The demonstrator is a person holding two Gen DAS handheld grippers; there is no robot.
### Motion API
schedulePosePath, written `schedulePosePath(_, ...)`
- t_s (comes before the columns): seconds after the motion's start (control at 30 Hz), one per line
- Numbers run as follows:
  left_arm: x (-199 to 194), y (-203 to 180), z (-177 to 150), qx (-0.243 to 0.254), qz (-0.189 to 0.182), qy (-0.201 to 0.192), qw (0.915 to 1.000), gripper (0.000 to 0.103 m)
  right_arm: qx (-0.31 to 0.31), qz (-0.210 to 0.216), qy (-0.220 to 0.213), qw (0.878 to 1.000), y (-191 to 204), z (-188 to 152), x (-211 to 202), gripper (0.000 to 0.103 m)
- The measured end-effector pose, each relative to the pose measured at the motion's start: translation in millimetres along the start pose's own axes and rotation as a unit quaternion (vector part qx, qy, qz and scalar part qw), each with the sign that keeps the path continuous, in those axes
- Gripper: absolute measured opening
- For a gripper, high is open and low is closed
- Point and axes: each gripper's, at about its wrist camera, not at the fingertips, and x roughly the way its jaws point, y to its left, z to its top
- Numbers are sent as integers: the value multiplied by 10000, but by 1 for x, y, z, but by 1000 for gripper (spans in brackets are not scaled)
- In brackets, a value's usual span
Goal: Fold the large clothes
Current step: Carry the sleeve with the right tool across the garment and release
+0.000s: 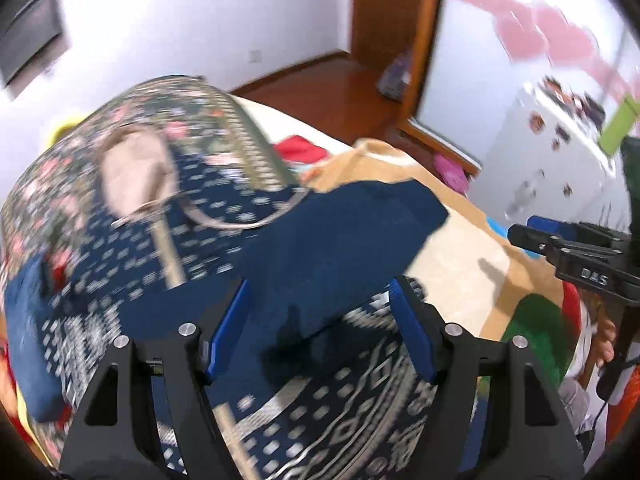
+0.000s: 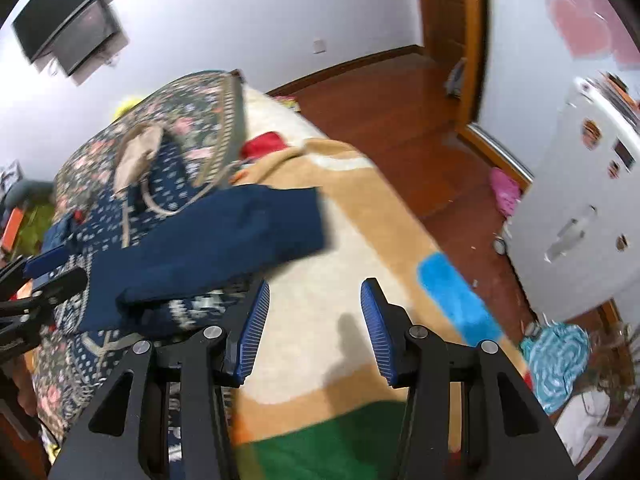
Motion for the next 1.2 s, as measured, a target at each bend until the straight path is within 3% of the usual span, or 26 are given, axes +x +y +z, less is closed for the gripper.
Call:
schedulePosePath(0.27,86,-63,23,776,-86,640,9949,70,594,-49,168,9981,-37,-9,14,44)
schedulePosePath(0.43,129,-74,22,1061,193,943,9897,70,670,-60,259,9974,-46,-14,18,44)
schedulePosePath(0.53,138,-71,22,1039,259,892,9902,68,706,-25,308,9970,-48,-16,21,44)
schedulePosePath(0.63,130,-63,27,849,228,678,9938,41,666,11,355,9971,-45,-18,24,44)
schedulePosePath(0.67,124,-58,30,735,183,596,9953,25,637,15,371,9973,-43,-18,25,44)
schedulePosePath(0.7,117,-56,32,654,109,508,9965,15,612,17,384,9974,-41,-19,26,44)
schedulePosePath(0.77,99,-47,37,503,-20,188,9986,7,529,39,401,9978,-35,-19,27,44)
schedulePosePath(0.97,30,-4,47,70,90,-755,9971,5,346,263,354,9984,-10,-12,23,44)
schedulePosePath(1.2,-40,79,27,-668,366,-1364,9877,5,-121,483,202,9986,36,4,22,44)
